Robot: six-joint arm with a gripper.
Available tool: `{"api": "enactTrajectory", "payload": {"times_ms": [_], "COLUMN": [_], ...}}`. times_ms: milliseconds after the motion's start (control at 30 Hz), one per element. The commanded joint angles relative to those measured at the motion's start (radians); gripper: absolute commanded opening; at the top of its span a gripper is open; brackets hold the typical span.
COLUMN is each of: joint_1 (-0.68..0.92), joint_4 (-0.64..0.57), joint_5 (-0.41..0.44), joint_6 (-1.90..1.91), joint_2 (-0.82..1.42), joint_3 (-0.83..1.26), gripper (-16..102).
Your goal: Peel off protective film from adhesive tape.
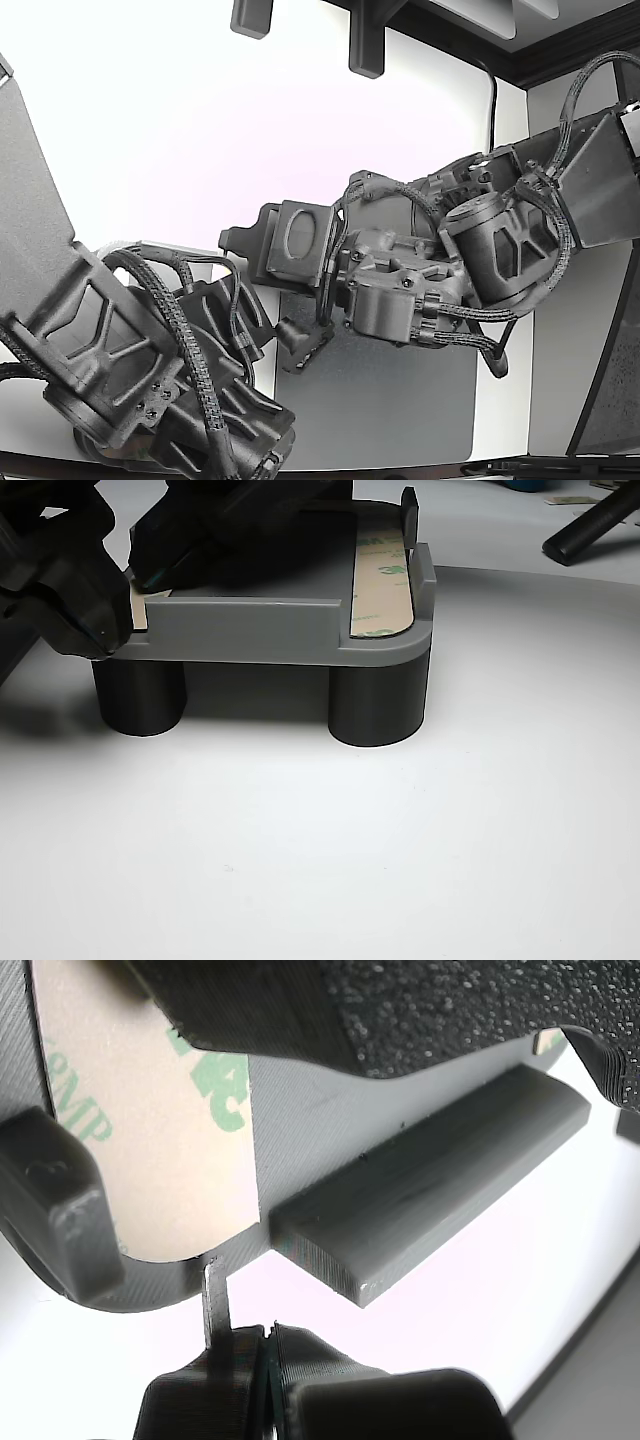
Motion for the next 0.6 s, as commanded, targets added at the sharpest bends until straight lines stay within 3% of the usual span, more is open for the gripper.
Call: {"api": "enactTrajectory", "payload": {"times_ms": [0, 567], "joint_1": [-0.006, -0.002], "joint_4": [-0.006, -0.008], "joint_5": [0.005, 0.009], "joint_6": [0.003, 0.006], "joint_2": [0.012, 0.006], "joint_3": [-0.025, -0.026], "gripper": [-11, -11]}}
